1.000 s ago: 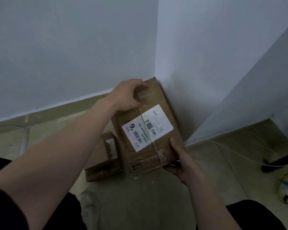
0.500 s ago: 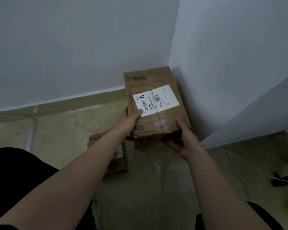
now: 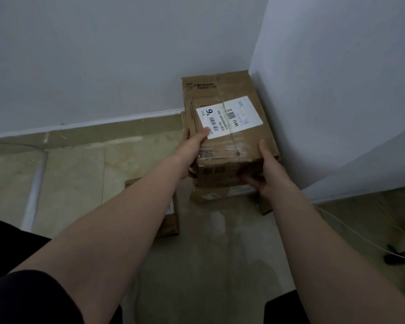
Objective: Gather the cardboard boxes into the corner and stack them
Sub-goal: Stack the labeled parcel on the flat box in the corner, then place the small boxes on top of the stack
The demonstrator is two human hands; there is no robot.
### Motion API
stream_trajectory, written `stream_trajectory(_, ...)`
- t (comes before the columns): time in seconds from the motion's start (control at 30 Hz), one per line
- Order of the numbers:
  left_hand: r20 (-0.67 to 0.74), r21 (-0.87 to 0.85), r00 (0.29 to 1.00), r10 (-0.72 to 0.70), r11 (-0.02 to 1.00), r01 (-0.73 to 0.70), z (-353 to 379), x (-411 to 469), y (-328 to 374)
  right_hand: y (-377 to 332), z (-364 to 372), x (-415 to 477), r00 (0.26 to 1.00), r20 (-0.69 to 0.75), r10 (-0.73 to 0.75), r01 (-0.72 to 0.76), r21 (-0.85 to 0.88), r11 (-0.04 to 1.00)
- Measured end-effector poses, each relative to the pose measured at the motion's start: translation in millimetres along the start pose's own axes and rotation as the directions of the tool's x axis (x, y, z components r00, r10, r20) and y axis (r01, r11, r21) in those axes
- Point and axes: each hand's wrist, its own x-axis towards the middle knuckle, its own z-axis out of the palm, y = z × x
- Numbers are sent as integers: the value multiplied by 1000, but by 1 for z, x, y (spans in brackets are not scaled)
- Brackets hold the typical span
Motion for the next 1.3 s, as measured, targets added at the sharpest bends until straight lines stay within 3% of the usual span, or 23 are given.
stream_trajectory(0.27,48,-4,999,-12,1000,12,4,3,4,-4,2,7,1000,-7,-13,13,-25,1000)
stream_trajectory(0.37,77,-13,994,-83,996,84,2,8,4,-9,0,10,1000,-1,-22,22,-53,998)
stream_trajectory(0.5,51,100,998,-48,994,42,-18,18,-5,0,-1,12,999,-17,-40,40,-33,999)
stream_trajectory(0.63,-165,133,984,73,990,-52,-69,23,-30,48,-7,8,979,-199,40,-18,113,993)
stream_trajectory(0.73,-414,145,905,99,989,-41,-110,25,-62,105,0,5,961,-256,100,-125,-83,989)
stream_trajectory(0.83,-604,269,794,71,956,119,-144,22,-103,153,20,0,986,-113,121,-159,-435,886)
stream_trajectory(0.93,-646,161,761,-61,964,213,-163,19,-136,180,48,-1,980,159,120,18,-672,741)
stream_trajectory(1.03,-608,61,777,-166,965,254,-167,13,-165,191,73,0,932,336,137,150,-700,698)
stream_trajectory(1.2,-412,-115,884,-221,975,191,-162,5,-186,205,91,8,878,419,232,112,-651,751)
stream_trajectory(1.3,-382,-68,902,-202,979,190,-158,-1,-182,211,94,7,875,432,217,129,-641,756)
